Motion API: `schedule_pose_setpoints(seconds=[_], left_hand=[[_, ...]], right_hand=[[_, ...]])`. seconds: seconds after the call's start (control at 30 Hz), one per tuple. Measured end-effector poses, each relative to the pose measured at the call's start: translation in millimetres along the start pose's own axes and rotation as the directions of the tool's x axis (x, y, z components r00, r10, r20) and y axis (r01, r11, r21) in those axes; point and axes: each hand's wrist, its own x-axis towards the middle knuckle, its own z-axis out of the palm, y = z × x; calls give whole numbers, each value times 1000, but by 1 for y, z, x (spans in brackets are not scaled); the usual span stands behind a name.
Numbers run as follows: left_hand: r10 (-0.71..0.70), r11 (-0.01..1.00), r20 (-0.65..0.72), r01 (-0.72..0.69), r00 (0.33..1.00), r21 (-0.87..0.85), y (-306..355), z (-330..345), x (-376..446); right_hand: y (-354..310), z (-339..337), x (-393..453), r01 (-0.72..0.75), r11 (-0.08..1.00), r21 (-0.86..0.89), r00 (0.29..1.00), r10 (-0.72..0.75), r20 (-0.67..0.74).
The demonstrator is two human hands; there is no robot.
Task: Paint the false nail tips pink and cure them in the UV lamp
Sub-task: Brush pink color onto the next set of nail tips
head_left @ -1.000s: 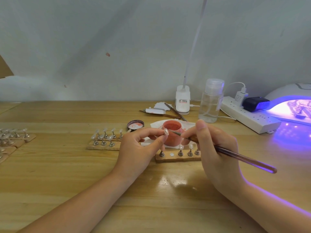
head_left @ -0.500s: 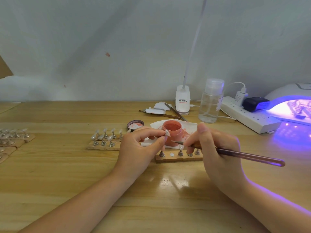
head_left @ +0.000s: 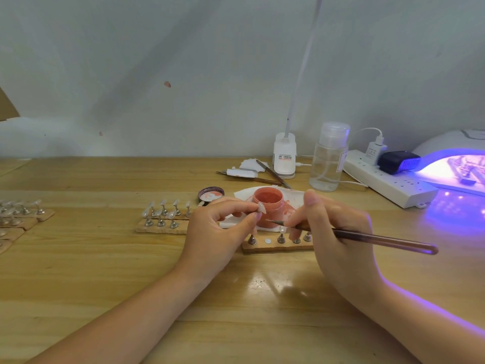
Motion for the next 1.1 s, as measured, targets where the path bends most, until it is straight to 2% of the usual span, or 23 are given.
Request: schedule_pose_setpoints(seconds=[0.07, 0.17, 0.3, 0.43, 0.57, 0.7, 0.8, 0.87, 1.0, 1.1], left_hand=[[4, 1000, 7, -4, 1000, 6, 0, 0, 0], [4, 1000, 3, -4, 1000, 11, -1, 0, 1], [4, 1000, 15, -4, 1000, 0, 1, 0, 0], [-26, 1000, 10, 26, 1000, -16, 0, -1, 0], [-41, 998, 7, 42, 999, -36, 1, 0, -1], [-63, 997, 13, 63, 998, -41, -2, 0, 1], [-59, 996, 14, 60, 998, -73, -2, 0, 1], [-73, 992, 14, 74, 997, -99, -2, 0, 0], [-91, 989, 19, 93, 996, -112, -2, 1, 0], [-84, 990, 19, 86, 996, -115, -1, 1, 0]], right_hand=[[0, 0, 1, 10, 999, 31, 1000, -10, -3], [0, 2, 1, 17, 999, -42, 999, -16, 29], [0, 1, -2, -75, 993, 92, 997, 77, -12], [-1, 4, 0, -76, 994, 73, 997, 75, 22], [-2, 3, 1, -157, 964, 216, 987, 163, -8], [-4, 5, 4, -167, 965, 200, 986, 169, 8], [-6, 6, 3, -225, 930, 291, 974, 225, 35], [-7, 6, 3, -214, 925, 314, 975, 223, 9], [-7, 7, 4, -192, 946, 260, 980, 200, -5], [-7, 7, 2, -222, 927, 303, 973, 232, 5]])
